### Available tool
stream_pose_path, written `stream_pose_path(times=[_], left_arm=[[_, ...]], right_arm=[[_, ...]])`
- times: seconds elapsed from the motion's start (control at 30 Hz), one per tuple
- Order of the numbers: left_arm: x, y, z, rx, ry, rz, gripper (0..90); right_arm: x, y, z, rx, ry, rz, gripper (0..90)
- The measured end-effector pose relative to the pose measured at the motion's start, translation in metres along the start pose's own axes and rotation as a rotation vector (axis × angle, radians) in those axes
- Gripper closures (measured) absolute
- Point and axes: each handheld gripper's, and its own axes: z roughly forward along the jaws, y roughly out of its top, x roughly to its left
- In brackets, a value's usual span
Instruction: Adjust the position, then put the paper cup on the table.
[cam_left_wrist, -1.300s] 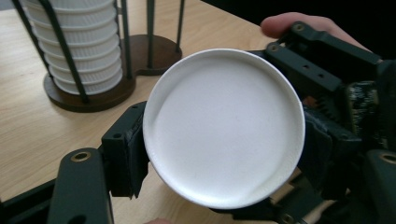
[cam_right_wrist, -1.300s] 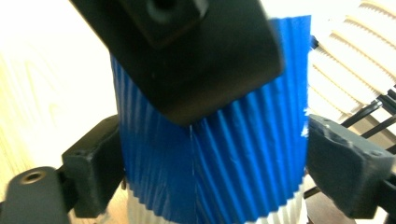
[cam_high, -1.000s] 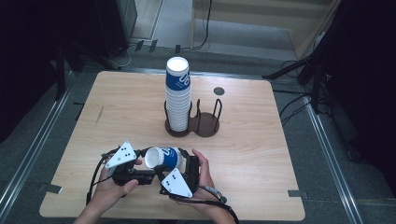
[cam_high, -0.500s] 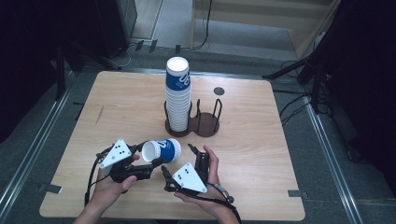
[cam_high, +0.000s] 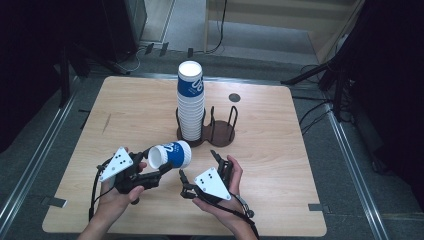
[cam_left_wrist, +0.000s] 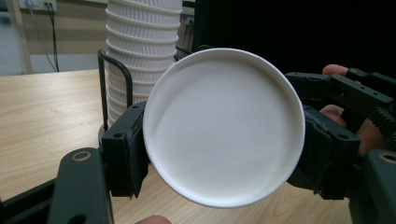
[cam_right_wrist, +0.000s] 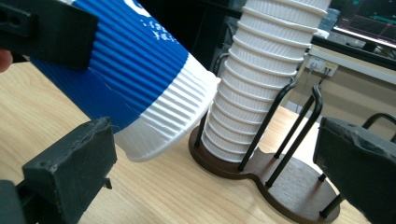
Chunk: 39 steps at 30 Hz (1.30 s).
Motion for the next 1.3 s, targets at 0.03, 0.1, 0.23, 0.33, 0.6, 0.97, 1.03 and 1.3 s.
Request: stream_pose_path(times=[0.03,0.1,0.23,0.33,0.6,0.97,1.03,1.3], left_arm=[[0.0,0.0,0.0,-0.012,0.009,0.006,28.1],[-0.001,0.0,0.0,-0.021,0.016,0.009,28.2],[-0.002,-0.002,0.0,-0.045,0.031,0.028,28.1],[-0.002,-0.002,0.0,-0.056,0.032,0.029,28.1],[-0.003,-0.002,0.004,-0.08,0.031,0.023,28.2],[-0.006,-0.004,0.008,-0.115,0.031,0.01,28.2],[-0.006,-0.005,0.009,-0.117,0.032,0.009,28.3],[-0.006,-0.004,0.009,-0.134,0.039,-0.003,28.4]], right_arm=[[0.0,0.0,0.0,0.001,-0.003,0.005,0.0],[-0.001,0.001,-0.001,0.002,-0.014,0.02,0.0],[-0.003,0.004,-0.002,-0.01,-0.027,0.069,0.0],[-0.004,0.005,-0.002,-0.012,-0.036,0.079,0.0],[-0.007,0.006,-0.002,-0.018,-0.045,0.198,0.8],[-0.013,0.01,-0.007,0.032,-0.047,0.431,0.0],[-0.013,0.011,-0.008,0.038,-0.054,0.469,0.0],[-0.013,0.016,-0.006,0.05,-0.036,0.614,0.0]])
